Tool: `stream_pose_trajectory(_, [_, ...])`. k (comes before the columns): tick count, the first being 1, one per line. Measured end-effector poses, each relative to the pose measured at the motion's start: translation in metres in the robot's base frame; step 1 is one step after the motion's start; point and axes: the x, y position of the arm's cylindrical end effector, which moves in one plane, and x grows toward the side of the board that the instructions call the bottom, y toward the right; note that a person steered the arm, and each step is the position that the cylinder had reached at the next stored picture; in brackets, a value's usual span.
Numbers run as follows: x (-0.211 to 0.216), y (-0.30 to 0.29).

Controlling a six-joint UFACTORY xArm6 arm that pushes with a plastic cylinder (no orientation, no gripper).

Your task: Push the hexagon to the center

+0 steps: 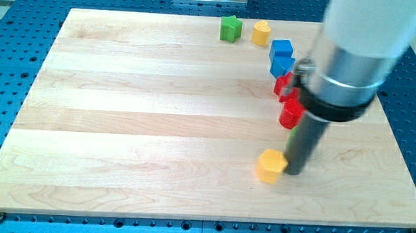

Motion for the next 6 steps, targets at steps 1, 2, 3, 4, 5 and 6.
stream_pose_trajectory(1, [0.024,-0.066])
stream_pose_trajectory(2, [0.065,-0.047])
stream_pose_trajectory(3, [0.020,-0.140])
stream_pose_trajectory(4, [-0.041,-0.189])
stream_pose_trajectory(5, [-0.022,-0.199])
stream_pose_trajectory(6, [-0.009,-0.165])
